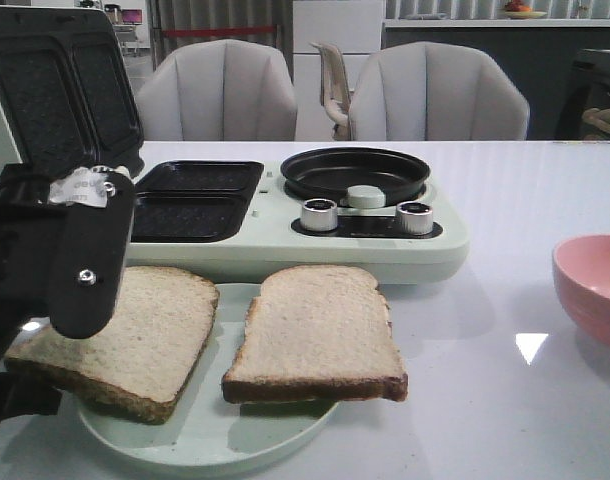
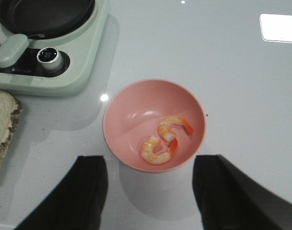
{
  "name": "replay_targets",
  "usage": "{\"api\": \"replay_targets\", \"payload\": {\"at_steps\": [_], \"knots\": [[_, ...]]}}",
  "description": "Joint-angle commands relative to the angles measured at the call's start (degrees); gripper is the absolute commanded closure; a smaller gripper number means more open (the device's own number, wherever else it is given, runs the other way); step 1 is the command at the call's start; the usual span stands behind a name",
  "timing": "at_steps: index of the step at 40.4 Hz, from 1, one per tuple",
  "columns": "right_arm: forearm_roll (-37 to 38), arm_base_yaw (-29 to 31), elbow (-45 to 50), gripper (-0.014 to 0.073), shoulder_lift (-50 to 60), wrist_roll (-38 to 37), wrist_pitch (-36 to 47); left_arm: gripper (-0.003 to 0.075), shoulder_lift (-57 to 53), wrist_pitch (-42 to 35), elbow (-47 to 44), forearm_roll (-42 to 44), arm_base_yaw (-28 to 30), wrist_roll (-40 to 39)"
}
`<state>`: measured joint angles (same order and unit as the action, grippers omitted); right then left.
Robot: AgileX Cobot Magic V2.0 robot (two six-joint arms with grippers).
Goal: Make breakfast with bread and shrimp
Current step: 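Grasp the bread slice edge with the left gripper and lift, then carry the slice over the sandwich maker and lower it into the far compartment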
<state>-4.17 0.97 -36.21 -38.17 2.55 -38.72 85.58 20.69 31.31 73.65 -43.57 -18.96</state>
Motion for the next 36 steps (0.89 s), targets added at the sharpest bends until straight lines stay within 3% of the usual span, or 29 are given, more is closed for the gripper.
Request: {"api": "replay_targets", "payload": {"at_steps": [1, 15, 36], "knots": [[-0.3, 0.2, -1.5, 0.0088, -0.4, 0.4, 3.6, 0.0318, -1.5, 1.1, 1.5, 1.5, -0.3, -1.0], [-0.3, 0.2, -1.5, 0.0088, -0.4, 0.4, 3.6, 0.0618, -1.8, 1.8, 1.5, -0.4, -0.3, -1.0], [-0.3, 0.2, -1.5, 0.0088, -0.4, 0.4, 3.5, 0.0620, -17.4, 16.6, 2.4, 2.8, -10.3, -1.0]]}}
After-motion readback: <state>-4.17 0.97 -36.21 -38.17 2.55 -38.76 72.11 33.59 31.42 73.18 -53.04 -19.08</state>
